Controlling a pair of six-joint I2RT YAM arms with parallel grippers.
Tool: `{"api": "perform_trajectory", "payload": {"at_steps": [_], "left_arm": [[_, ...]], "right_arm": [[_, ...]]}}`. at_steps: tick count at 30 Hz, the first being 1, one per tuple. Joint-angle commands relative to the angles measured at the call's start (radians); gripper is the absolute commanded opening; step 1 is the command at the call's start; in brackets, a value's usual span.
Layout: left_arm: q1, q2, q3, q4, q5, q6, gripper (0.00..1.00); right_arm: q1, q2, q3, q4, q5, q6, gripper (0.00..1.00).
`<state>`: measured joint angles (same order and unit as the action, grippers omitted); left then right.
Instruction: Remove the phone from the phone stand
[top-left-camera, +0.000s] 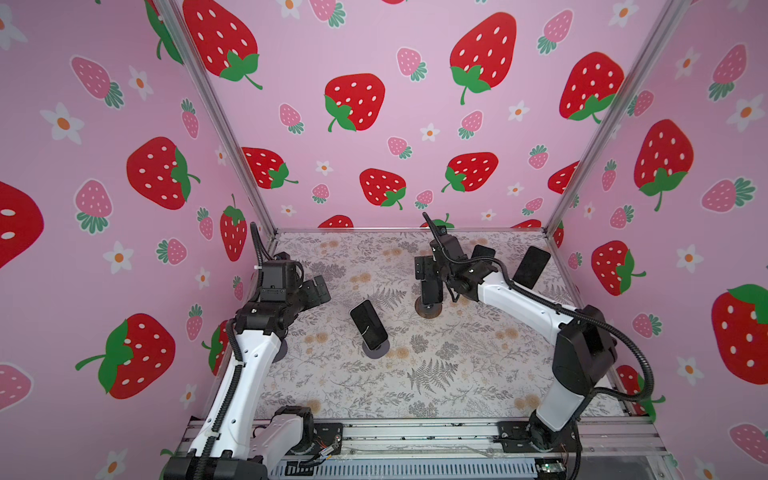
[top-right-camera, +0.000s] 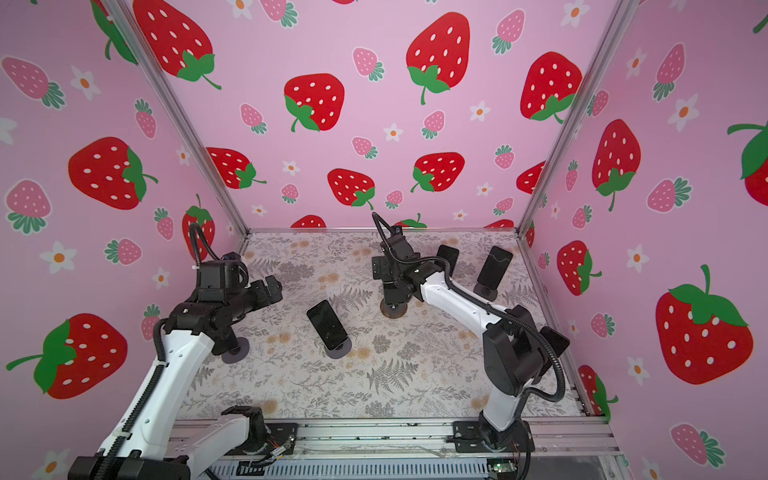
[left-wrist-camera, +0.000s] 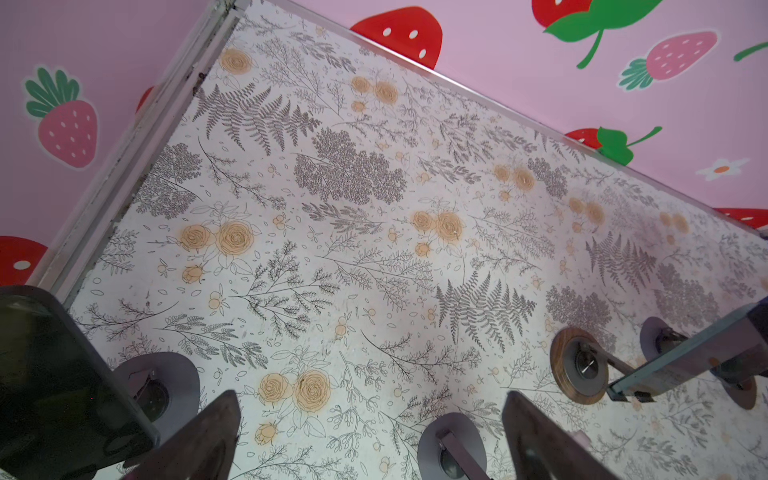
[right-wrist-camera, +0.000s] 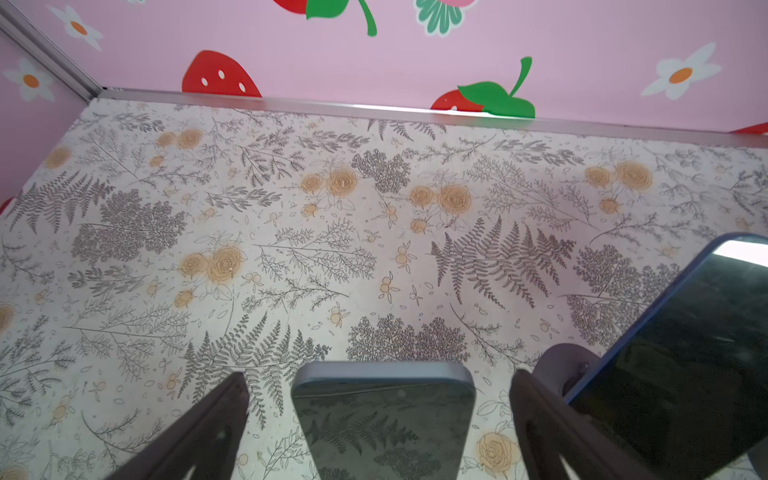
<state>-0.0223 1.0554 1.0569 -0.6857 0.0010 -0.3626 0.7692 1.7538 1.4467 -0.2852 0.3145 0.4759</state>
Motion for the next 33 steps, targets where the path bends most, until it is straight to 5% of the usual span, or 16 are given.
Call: {"api": "perform_trajectory", "payload": {"at_steps": [1,11,24,33], "left_arm": [[0.005,0.018,0.002,0.004,0.045,0.018,0.99],[0.007,0.034,-0.039,0.027,0.096,-0.036,0.99],[-0.005,0.027,-0.108,0.113,0.246,-0.110,0.99],[-0.180,0.037,-0.075,0.081,0.100,-0.148,0.99]], "right_arm": [[0.008,0.007,0.055,-0.102,0.034,0.038,1.00],[0.002,0.139,0.289,-0.309,0.064,0.003,1.00],[-0.004,0.152,0.279,-0.292,0.063,0.027,1.00],[-0.006,0.190,0.254,-0.252,0.042,0.033,1.00]]}}
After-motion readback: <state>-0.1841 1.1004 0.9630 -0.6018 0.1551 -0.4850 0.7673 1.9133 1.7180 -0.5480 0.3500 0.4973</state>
